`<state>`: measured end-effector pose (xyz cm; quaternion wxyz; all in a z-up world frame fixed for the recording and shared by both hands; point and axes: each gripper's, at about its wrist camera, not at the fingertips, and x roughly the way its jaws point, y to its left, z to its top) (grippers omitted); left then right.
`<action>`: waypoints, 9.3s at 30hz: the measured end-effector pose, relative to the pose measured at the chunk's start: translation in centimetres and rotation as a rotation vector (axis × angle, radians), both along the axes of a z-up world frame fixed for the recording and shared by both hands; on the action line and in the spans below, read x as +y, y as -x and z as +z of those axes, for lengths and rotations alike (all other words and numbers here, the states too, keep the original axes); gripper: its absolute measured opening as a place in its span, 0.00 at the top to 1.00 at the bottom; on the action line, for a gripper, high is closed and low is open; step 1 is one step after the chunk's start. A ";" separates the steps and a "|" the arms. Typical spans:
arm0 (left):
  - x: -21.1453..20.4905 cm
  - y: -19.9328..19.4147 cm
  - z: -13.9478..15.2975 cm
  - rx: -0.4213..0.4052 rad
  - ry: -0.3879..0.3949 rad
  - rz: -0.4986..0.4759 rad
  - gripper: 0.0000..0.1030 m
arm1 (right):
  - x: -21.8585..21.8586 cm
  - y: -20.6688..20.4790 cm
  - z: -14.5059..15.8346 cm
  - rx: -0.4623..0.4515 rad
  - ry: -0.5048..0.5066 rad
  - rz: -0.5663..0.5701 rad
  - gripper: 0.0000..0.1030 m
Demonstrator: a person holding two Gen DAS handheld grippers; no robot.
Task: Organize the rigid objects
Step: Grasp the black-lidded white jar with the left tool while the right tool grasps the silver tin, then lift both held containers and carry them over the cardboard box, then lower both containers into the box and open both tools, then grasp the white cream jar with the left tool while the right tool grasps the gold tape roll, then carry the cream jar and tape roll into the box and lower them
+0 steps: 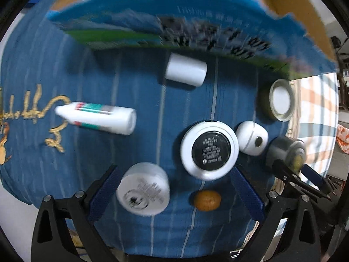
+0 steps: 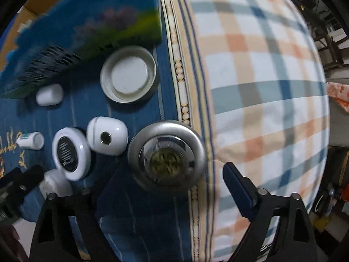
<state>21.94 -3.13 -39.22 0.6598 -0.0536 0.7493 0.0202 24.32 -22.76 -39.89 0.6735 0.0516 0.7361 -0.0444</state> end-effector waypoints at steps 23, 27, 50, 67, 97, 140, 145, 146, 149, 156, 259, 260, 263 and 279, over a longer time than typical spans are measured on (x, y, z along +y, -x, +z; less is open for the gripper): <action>-5.1 -0.6 -7.6 0.046 -0.031 -0.099 0.27 | -3.5 2.4 -7.4 0.136 -0.005 -0.020 0.32; -5.1 -0.2 -7.4 0.026 -0.030 -0.080 0.29 | -3.6 2.3 -7.5 0.138 -0.011 -0.020 0.33; -2.4 4.6 0.9 -0.065 -0.037 0.024 0.29 | -7.6 5.8 -0.3 0.086 -0.108 -0.021 0.32; -3.5 2.6 1.3 -0.067 -0.048 0.005 0.29 | -6.7 -0.4 -2.6 0.093 -0.041 0.033 0.26; -2.4 -4.2 17.3 -0.272 0.083 -0.016 0.29 | -4.8 0.9 15.2 -0.052 -0.315 0.092 0.30; 1.7 -30.3 -2.8 0.080 0.219 -0.040 0.29 | 8.3 -28.7 -2.3 -0.002 -0.025 0.225 0.28; 2.0 -30.1 -2.2 0.091 0.187 -0.027 0.27 | 8.5 -29.3 -2.1 0.006 -0.004 0.243 0.24; 2.0 -30.0 -1.8 0.087 0.179 -0.023 0.27 | 8.6 -29.3 -1.8 0.002 -0.001 0.246 0.23; 2.1 -29.5 -0.2 0.069 0.173 -0.023 0.23 | 8.7 -28.9 -1.0 0.002 -0.007 0.259 0.19; 2.1 -26.4 4.5 -0.021 0.085 -0.077 0.06 | 9.0 -25.6 1.4 -0.034 -0.009 0.263 0.00; -1.1 2.7 0.3 -0.076 0.002 -0.035 0.37 | 2.8 1.7 -4.3 0.021 0.000 0.078 0.40; -1.4 3.1 0.8 -0.085 0.008 -0.042 0.37 | 2.9 2.1 -3.8 0.010 -0.011 0.086 0.40; -2.3 4.1 2.3 -0.110 0.020 -0.054 0.37 | 3.4 3.3 -2.5 -0.014 -0.025 0.113 0.40; -1.7 4.9 16.6 -0.324 0.160 -0.045 0.37 | 5.6 5.3 10.6 -0.226 -0.115 0.239 0.40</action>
